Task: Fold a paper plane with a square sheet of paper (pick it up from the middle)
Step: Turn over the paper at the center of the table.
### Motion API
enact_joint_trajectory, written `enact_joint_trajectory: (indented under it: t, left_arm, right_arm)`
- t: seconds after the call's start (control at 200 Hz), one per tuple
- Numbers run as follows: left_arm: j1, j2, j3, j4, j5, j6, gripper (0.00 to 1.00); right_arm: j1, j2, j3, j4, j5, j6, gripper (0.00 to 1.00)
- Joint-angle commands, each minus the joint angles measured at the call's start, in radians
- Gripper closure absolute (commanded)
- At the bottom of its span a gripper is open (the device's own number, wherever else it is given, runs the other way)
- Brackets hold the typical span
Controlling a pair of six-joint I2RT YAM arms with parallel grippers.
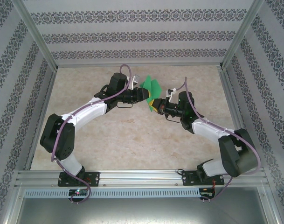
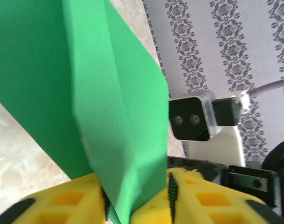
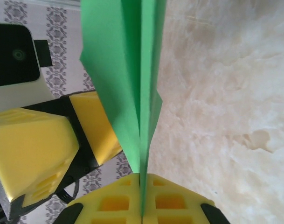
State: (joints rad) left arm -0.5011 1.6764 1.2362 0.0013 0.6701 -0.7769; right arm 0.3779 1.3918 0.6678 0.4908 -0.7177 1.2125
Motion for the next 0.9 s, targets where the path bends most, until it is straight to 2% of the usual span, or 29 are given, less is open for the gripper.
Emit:
enact_joint_trajectory:
  t: [0.0, 0.11, 0.23, 0.365, 0.46, 0.62, 0.654, 0.894]
  left_arm:
    - [0.013, -0.053, 0.041, -0.099, -0.046, 0.088, 0.51]
    - [0.025, -0.097, 0.075, -0.243, -0.119, 0.183, 0.42]
    - [0.067, -0.156, 0.069, -0.330, -0.147, 0.228, 0.40]
    - [0.115, -0.217, 0.029, -0.346, -0.118, 0.228, 0.39]
    - [0.153, -0.266, -0.011, -0.356, -0.114, 0.222, 0.39]
    - [0.224, -0.333, -0.086, -0.362, -0.096, 0.208, 0.38]
    - [0.234, -0.341, -0.102, -0.361, -0.086, 0.206, 0.34]
    - [0.252, -0.348, -0.154, -0.378, -0.018, 0.218, 0.33]
  right_arm:
    - [0.015, -0.062, 0.066, -0.236, 0.049, -0.195, 0.98]
    - [0.031, -0.108, 0.172, -0.628, 0.199, -0.443, 1.00]
    - [0.114, -0.109, 0.335, -1.071, 0.635, -0.693, 1.00]
    - [0.191, -0.113, 0.391, -1.260, 1.001, -0.752, 1.00]
    - [0.249, -0.088, 0.421, -1.362, 1.194, -0.756, 1.00]
    - [0.358, 0.020, 0.451, -1.469, 1.375, -0.716, 1.00]
    - [0.386, 0.059, 0.460, -1.486, 1.401, -0.703, 1.00]
    - [0.540, 0.353, 0.555, -1.552, 1.407, -0.629, 1.00]
